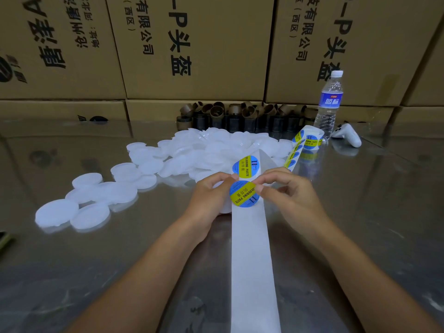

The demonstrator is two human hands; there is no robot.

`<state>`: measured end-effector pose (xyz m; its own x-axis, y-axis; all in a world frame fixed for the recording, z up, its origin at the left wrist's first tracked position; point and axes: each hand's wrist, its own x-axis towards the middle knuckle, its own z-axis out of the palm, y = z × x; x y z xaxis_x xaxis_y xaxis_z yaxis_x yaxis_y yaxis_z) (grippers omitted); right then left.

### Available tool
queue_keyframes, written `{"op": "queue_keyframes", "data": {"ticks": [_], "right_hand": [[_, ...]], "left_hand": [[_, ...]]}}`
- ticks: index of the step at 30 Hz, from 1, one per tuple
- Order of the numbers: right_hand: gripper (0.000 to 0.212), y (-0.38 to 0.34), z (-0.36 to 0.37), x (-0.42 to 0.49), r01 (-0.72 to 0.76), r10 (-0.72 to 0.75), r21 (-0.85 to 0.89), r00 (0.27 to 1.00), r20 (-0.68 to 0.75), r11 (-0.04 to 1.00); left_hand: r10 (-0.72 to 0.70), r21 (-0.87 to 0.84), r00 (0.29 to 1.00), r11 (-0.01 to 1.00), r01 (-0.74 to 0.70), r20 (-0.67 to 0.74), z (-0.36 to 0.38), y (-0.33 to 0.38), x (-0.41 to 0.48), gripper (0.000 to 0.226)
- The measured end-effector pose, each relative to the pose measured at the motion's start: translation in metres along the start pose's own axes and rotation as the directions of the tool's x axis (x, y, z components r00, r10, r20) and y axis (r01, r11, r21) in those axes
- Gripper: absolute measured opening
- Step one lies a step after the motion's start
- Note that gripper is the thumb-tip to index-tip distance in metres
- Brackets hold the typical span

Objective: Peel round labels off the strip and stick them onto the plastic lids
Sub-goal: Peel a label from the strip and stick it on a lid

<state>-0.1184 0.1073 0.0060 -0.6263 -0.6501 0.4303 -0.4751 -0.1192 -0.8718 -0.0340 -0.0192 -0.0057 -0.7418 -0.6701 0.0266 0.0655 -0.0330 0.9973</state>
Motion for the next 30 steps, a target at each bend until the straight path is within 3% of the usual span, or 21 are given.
{"op": "queue_keyframes", "data": {"ticks": [4, 8, 13, 17, 19, 21, 23, 25, 27, 30], "right_hand": [[0.027, 0.001, -0.004, 0.001, -0.047, 0.051, 0.101, 0.998, -0.03, 0.994], [0.01, -0.004, -0.009, 0.005, -0.061, 0.111, 0.367, 0.987, -0.116, 0.928], [0.013, -0.006, -0.006, 0.006, -0.151, 0.104, 0.701, 0.989, 0.109, 0.697], [0.029, -0.002, 0.001, 0.007, -0.306, 0.213, 0.689, 0.952, 0.219, 0.657], [0.03, 0.001, 0.002, 0.009, -0.333, 0.265, 0.678, 0.942, 0.207, 0.655], [0.03, 0.004, 0.003, 0.011, -0.344, 0.287, 0.683, 0.937, 0.201, 0.644], [0.03, 0.007, 0.003, 0.012, -0.351, 0.306, 0.704, 0.932, 0.196, 0.617], [0.03, 0.009, 0.003, 0.014, -0.355, 0.325, 0.744, 0.926, 0.195, 0.566], [0.027, 0.01, 0.001, 0.014, -0.344, 0.33, 0.781, 0.925, 0.188, 0.521], [0.022, 0.009, -0.001, 0.015, -0.299, 0.31, 0.796, 0.939, 0.149, 0.525]], "left_hand": [[0.028, 0.023, 1.0, 0.999, -0.028, 0.0, 0.0, -0.002, 0.0, 0.021], [0.103, 0.087, 0.993, 0.991, -0.098, -0.051, 0.001, -0.006, 0.003, 0.016], [0.18, 0.14, 0.98, 0.976, -0.168, -0.081, 0.001, -0.009, 0.002, 0.01], [0.144, 0.1, 0.982, 0.986, -0.132, -0.122, 0.001, -0.01, 0.004, 0.027], [0.161, 0.081, 0.958, 0.986, -0.145, -0.239, 0.0, -0.007, 0.006, 0.021], [0.123, -0.073, 0.948, 0.986, -0.151, -0.294, -0.002, -0.001, 0.007, 0.004], [0.041, -0.336, 0.983, 0.937, -0.099, -0.177, -0.003, 0.004, 0.006, 0.011], [-0.05, -0.521, 0.996, 0.849, 0.083, 0.077, -0.002, 0.007, 0.002, 0.018], [-0.143, -0.494, 0.948, 0.825, 0.273, 0.285, 0.0, 0.004, -0.002, 0.032], [-0.221, -0.34, 0.901, 0.871, 0.355, 0.374, 0.003, 0.0, -0.003, 0.047]]}}
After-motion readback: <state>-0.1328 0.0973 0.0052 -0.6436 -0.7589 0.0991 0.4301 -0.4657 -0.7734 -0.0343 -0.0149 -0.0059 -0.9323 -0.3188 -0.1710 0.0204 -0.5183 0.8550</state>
